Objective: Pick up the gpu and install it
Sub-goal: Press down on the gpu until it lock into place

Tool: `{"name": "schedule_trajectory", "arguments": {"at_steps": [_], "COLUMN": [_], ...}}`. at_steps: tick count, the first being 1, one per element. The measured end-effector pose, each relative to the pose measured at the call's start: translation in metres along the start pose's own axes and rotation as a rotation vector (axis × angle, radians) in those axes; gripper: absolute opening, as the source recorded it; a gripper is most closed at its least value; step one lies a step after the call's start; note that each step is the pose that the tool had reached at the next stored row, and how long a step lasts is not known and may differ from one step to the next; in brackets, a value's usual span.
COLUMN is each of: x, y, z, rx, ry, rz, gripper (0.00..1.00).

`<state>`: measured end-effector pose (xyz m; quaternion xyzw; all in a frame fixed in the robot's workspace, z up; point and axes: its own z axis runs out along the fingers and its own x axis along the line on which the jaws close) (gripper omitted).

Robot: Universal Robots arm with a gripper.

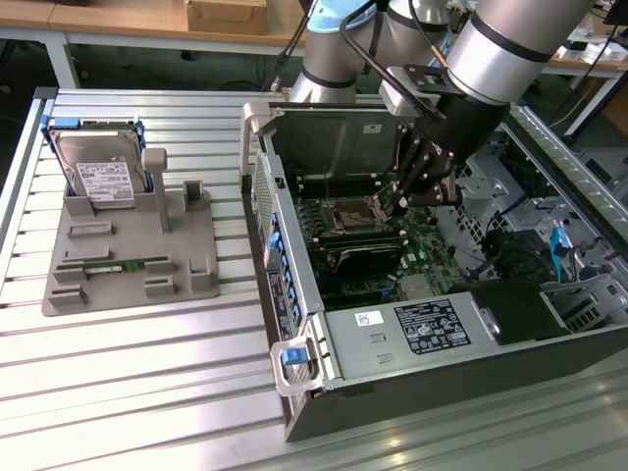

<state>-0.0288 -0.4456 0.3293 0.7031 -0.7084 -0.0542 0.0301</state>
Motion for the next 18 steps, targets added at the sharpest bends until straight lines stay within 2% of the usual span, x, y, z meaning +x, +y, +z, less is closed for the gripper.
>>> {"name": "schedule_trajectory", "arguments": {"at_steps": [18], "x": [0.0000], "y": [0.0000], "z": [-0.0001], "rx": [-0.0001], "ry": [0.0003], "rz": [0.000], "gripper": [0.11]}}
